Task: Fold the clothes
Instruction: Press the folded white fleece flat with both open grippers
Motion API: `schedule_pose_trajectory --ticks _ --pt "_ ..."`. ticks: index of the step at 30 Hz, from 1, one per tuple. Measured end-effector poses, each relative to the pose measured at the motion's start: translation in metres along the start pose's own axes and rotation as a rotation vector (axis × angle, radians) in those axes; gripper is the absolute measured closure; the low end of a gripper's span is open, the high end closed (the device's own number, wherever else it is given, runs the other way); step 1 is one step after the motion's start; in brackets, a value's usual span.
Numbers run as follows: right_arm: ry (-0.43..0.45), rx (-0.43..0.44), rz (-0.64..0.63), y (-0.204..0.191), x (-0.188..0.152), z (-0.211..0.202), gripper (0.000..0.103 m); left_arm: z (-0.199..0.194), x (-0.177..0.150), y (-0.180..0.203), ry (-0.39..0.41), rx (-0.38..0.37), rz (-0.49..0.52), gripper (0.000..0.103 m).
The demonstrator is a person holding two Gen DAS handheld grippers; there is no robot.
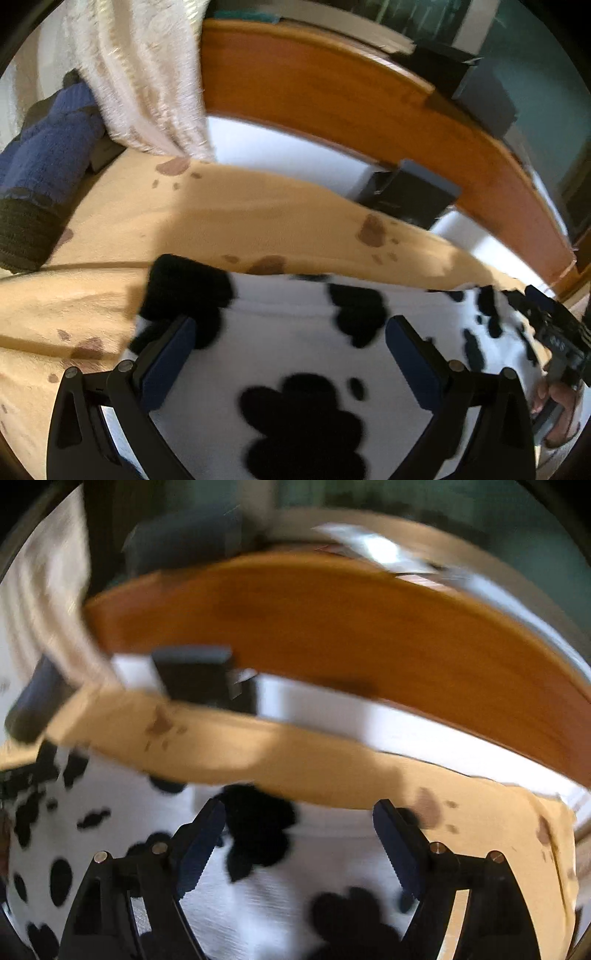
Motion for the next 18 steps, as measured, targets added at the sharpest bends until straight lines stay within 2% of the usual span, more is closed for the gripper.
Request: schedule_pose_trajectory --ticks 2,5,7,8,9,11,13,16,18 --pt "0.023 -0.029 0.041 0.010 0.004 -0.005 0.019 0.003 0.001 0.016 -0.005 -0.019 0.052 0.000" --pt "-0.026 -0.002 -0.024 -0.006 -0.003 0.008 0.019 0.022 0.004 0.024 -0.030 0.051 0.134 0.000" --pt "-0.097 -0.059 -0.108 -0.012 -0.014 0.028 0.019 0.038 0.007 0.004 -0.060 0.118 0.097 0.001" --pt "-0.127 -0.077 -0.111 -0.008 -0.018 0.038 0.019 0.042 0.008 -0.006 -0.078 0.088 0.039 0.001" --pt "-0.154 -0.064 -0.078 -0.003 -0.023 0.047 0.019 0.038 0.012 -0.011 -0.056 0.044 -0.003 0.001" --pt "-0.189 0.003 0.033 0.013 -0.026 0.058 0.019 0.035 0.014 -0.017 -0.046 0.037 -0.021 0.001" --pt "-0.205 0.026 0.057 0.017 -0.026 0.063 0.018 0.035 0.011 -0.016 -0.069 0.053 -0.005 0.001" --pt "-0.195 -0.001 0.032 0.014 -0.024 0.062 0.018 0.038 0.010 -0.013 -0.082 0.085 0.019 0.001" --pt "-0.172 0.000 0.034 0.015 -0.022 0.056 0.018 0.031 0.009 -0.012 -0.082 0.062 0.004 0.001"
Point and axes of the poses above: each gripper's, at about its wrist camera, not at the fingertips, and z roughly the way its jaws point, y to its right, x to its top, the point moved 8 cm from there along z, roughly the way its jaws point, and after that the axes turned 3 degrees about -z, right-handed, at the moved point
